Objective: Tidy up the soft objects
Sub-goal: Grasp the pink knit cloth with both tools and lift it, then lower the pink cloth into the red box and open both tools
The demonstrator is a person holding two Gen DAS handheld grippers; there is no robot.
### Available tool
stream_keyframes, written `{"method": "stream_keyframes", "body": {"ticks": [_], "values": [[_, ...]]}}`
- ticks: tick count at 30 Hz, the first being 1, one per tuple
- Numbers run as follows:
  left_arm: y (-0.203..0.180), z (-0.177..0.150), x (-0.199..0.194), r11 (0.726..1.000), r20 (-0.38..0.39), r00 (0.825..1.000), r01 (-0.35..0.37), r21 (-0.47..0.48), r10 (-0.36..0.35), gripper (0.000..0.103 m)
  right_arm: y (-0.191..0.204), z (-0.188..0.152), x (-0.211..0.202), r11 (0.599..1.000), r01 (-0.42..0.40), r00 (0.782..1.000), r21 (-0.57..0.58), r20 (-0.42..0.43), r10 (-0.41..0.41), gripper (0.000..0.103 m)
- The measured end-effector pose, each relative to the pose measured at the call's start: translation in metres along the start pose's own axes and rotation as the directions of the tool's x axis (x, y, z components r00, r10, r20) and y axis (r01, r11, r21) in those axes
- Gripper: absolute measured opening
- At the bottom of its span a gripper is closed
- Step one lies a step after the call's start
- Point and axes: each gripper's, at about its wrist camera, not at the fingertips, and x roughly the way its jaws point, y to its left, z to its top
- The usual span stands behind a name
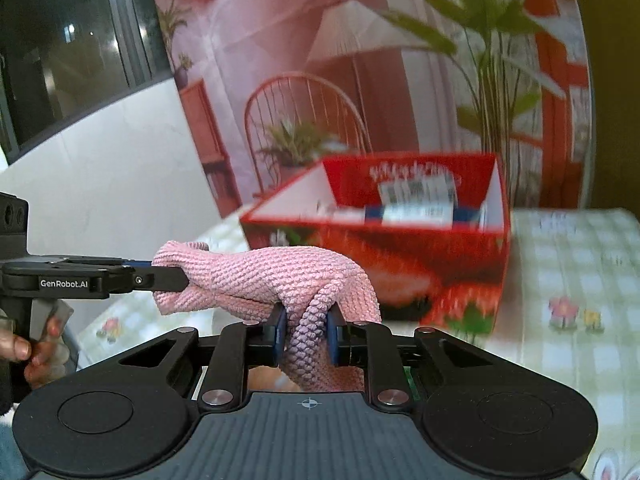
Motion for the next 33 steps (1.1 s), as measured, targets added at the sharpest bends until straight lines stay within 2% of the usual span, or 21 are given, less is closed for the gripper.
{"method": "stream_keyframes", "body": {"ticks": [8, 14, 21, 33], "values": [[0.007, 0.062, 0.038, 1.0, 0.042, 0.999, 0.019, 0.004, -0.019, 0.029, -0.023, 0.065, 0.013, 0.998, 0.025, 0.995, -0.05, 0.1, -0.02, 0.018], [0.025, 0.095, 0.084, 1.0, 0.0, 1.0, 0.006, -0.007, -0.006, 0.029, -0.058, 0.105, 0.045, 0.999, 0.032, 0.992, -0.024, 0.123, -0.028, 0.018], [0.048, 0.118, 0.134, 1.0, -0.067, 0.997, -0.024, -0.014, 0.023, 0.031, -0.093, 0.128, 0.093, 0.998, 0.044, 0.996, 0.034, 0.072, -0.046, 0.018], [0.071, 0.13, 0.201, 0.997, -0.169, 0.984, -0.066, -0.026, 0.06, 0.034, -0.144, 0.146, 0.16, 0.984, 0.082, 0.996, 0.155, -0.044, -0.076, 0.018]]}}
